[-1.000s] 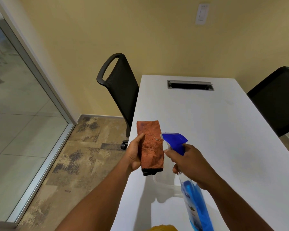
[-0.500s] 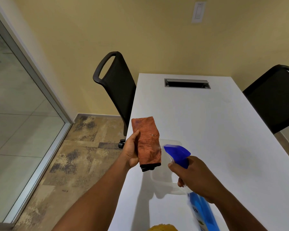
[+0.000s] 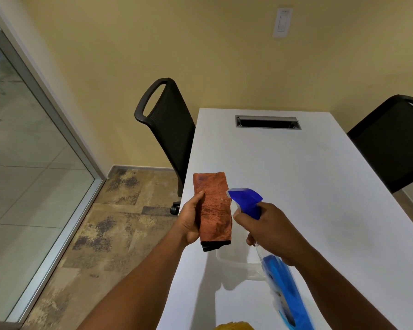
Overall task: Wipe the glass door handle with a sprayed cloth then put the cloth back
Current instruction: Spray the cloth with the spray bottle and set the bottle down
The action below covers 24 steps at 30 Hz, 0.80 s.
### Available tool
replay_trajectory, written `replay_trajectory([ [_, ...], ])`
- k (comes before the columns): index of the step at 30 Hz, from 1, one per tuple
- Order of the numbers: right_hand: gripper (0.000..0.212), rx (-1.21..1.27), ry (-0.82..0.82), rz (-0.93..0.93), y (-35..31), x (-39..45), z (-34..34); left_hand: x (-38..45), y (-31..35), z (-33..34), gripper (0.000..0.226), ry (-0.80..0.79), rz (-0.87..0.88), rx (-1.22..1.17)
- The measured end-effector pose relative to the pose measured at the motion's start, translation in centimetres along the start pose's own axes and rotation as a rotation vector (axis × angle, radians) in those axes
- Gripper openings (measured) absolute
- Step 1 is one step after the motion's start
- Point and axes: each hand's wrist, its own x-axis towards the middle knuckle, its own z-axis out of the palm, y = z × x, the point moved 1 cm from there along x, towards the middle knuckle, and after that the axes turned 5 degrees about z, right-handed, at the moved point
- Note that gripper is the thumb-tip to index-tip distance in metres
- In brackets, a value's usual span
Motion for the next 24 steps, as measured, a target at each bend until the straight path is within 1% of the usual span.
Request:
replay_trajectory([
  [4,0.015,0.023,0.026,-0.017,-0.8,0.9,-0.1,-0.2,0.1,-0.1,0.052,-0.001,-0.007,0.022],
  [10,0.013,0.061,0.05,0.0,-1.2,1.9,-0.9,-0.8,0.4,-0.1,0.049,-0.003,-0.011,0.021],
  [17,0.013,0.151,0.052,-0.03,-0.9,2.2,-1.7,-0.8,0.5,-0.6,0.049,0.013,-0.028,-0.031],
  [19,0.021,0.146,0.04,-0.06,-1.1,2.5,-2.2,-0.8,0.5,-0.7,0.049,0.03,-0.025,-0.043],
  [22,0.053,0.175,-0.01,-0.106,-1.7,2.8,-3.0,-0.7,0.5,-0.9,0.047,0.04,-0.026,-0.057],
  [24,0.066,0.151,-0.031,-0.15,-1.8,3.1,-3.5,-0.8,0.5,-0.9,0.047,0.042,-0.029,-0.061],
])
